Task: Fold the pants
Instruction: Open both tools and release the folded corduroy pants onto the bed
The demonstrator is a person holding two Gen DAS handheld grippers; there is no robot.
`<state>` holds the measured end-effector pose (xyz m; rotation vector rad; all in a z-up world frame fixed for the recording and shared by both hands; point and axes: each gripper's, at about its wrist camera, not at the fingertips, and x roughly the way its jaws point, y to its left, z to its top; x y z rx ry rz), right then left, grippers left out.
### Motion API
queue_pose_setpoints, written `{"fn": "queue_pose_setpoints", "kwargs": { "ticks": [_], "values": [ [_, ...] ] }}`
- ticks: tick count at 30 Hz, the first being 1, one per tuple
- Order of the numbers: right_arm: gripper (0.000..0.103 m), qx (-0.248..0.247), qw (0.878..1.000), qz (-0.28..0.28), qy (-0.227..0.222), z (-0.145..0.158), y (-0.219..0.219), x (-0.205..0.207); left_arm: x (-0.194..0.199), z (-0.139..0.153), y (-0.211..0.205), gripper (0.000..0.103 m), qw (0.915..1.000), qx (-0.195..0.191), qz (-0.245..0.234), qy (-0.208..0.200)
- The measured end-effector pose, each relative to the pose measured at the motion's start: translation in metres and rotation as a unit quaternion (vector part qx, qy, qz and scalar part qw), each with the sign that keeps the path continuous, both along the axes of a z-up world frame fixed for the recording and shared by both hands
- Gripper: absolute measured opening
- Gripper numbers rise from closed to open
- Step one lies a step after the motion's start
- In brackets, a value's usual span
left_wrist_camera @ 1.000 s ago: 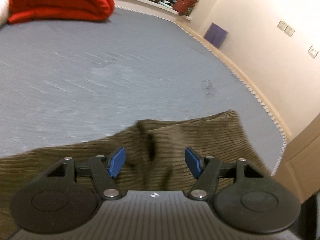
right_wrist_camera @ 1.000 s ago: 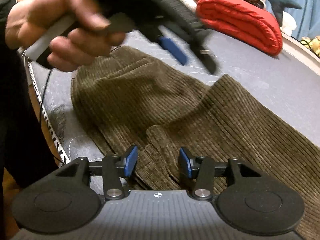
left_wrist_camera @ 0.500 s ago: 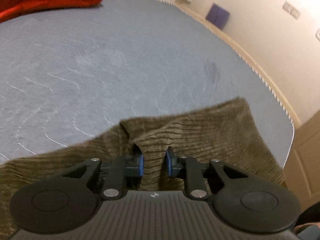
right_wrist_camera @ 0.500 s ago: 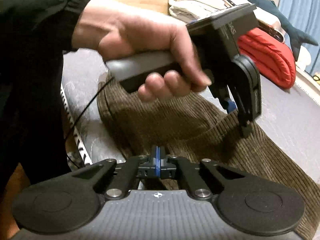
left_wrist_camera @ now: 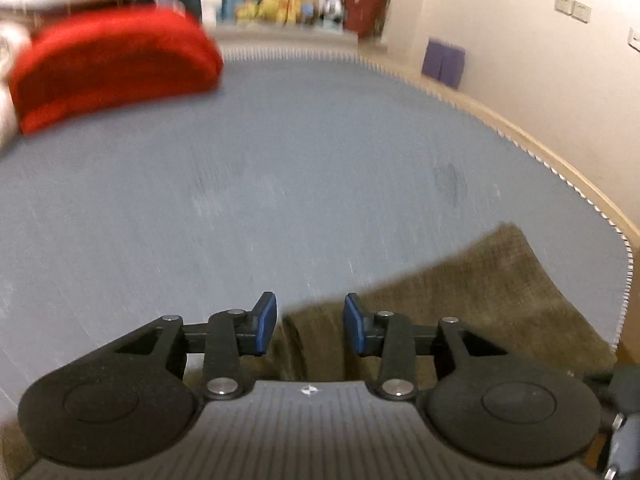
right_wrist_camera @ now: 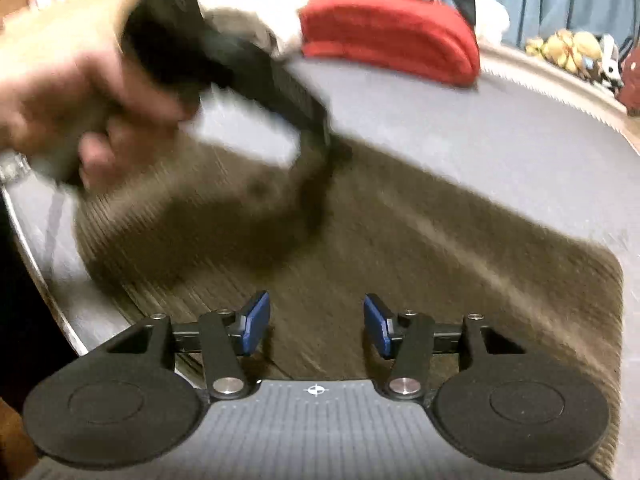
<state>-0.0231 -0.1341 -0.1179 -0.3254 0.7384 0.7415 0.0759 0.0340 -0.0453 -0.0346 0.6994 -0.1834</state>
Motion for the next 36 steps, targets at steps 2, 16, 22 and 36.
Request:
{"fn": "queue_pose_setpoints", "kwargs": {
  "ticks": [2,16,22,36],
  "values": [
    [0.054,-0.024,0.999,0.024,0.032,-0.012,0.002,-0.002,-0.004,0.004,0.003,0.041,0.9997,-0.019,-0.004,-0.012],
    [0.048,-0.009,0.999,0.037,0.031,0.004,-0.006,-0.013,0.017,-0.037,0.002,0.01,0.9979,0.01,-0.009,0.063],
    [0.061,0.015,0.999,-0.033,-0.009,0.026,-0.033,-0.007,-0.001,-0.011,-0.002,0.013,0.9996,-0.005,-0.014,0.025],
    [0.079,0.057,0.935,-0.342,0.073,0.006,-0.151,0.041,-0.013,-0.008,-0.009,0.046,0.9994,0.024,-0.024,0.007]
  ]
}}
